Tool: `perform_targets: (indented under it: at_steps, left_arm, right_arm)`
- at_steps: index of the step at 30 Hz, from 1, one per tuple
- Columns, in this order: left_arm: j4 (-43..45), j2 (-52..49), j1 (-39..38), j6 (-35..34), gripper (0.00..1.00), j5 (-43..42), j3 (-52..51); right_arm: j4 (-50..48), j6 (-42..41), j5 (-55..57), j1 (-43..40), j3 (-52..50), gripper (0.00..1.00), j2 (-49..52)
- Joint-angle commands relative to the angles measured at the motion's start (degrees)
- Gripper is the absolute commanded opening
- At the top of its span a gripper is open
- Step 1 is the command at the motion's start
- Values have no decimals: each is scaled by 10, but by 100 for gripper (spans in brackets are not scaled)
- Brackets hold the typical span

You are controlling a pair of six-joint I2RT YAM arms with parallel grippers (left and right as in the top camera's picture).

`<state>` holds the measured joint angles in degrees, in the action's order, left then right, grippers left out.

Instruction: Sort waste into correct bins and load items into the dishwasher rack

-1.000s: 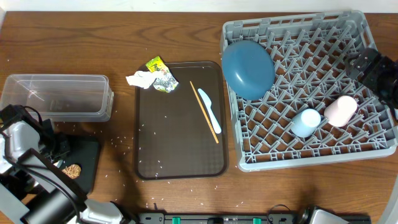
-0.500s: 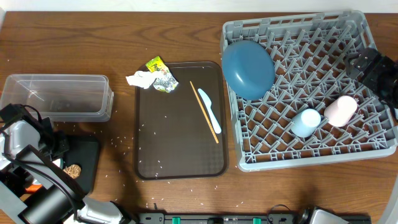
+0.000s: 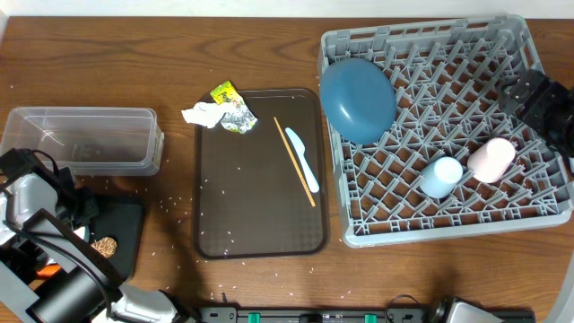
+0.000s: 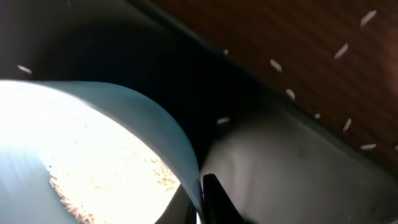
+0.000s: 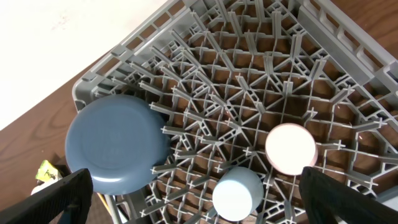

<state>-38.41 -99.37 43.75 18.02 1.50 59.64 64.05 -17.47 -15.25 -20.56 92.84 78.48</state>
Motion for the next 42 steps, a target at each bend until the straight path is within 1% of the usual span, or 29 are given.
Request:
perform_targets:
  at_steps: [1, 2, 3, 4, 5, 6, 12, 16, 20, 22, 25, 29, 32, 33, 34, 35, 37, 38, 42]
  left_arm:
    - [3, -6, -1, 0, 11, -10, 3]
    - [4, -6, -1, -1, 23, -10, 3]
    - [5, -6, -1, -1, 26, -10, 3]
    - [6, -6, -1, -1, 26, -11, 3]
    - [6, -6, -1, -1, 20, -11, 3]
    - [5, -6, -1, -1, 6, -11, 3]
    - [-9, 16, -1, -31, 6, -10, 14]
    - [-41, 67, -1, -31, 6, -8, 43]
    - [-70, 130, -1, -68, 6, -10, 63]
    - [-83, 168, -1, -90, 6, -33, 63]
    - [-92, 203, -1, -98, 6, -72, 62]
    - [-96, 218, -1, -97, 6, -74, 61]
    - [-92, 203, -1, -98, 7, -44, 38]
    - [-87, 193, -1, -98, 11, -37, 27]
    - [-80, 183, -1, -98, 22, -37, 19]
    - [-73, 171, -1, -100, 29, -37, 14]
    - [-67, 143, -1, -100, 41, -33, 13]
    - [-67, 129, -1, -100, 44, -26, 13]
    - [-64, 77, -1, -101, 44, -21, 13]
  right_arm:
    - [3, -7, -4, -4, 2, 99, -2]
    - [4, -7, -4, -4, 2, 99, -2]
    - [5, -7, -4, -4, 2, 99, -2]
    - [5, -7, -4, -4, 2, 99, -2]
    - [5, -7, -4, -4, 2, 99, -2]
    - [4, -7, -4, -4, 2, 99, -2]
    - [4, 0, -4, -4, 2, 99, -2]
    - [4, -1, -4, -4, 2, 99, -2]
    - [2, -1, -4, -4, 2, 99, -2]
    - [-2, -1, -4, -4, 2, 99, -2]
    - [-6, -1, -4, -4, 2, 99, -2]
    - [-6, -1, -4, -4, 2, 99, -2]
    - [-4, -1, -5, -4, 2, 99, -2]
    - [-3, -1, -7, -4, 2, 99, -2]
    - [-2, -1, -9, -4, 2, 99, -2]
    - [-2, -1, -9, -4, 2, 99, -2]
    - [-2, -1, -9, -4, 2, 99, -2]
    - [-1, -1, -9, -4, 2, 99, -2]
    - [2, -1, -9, -4, 2, 99, -2]
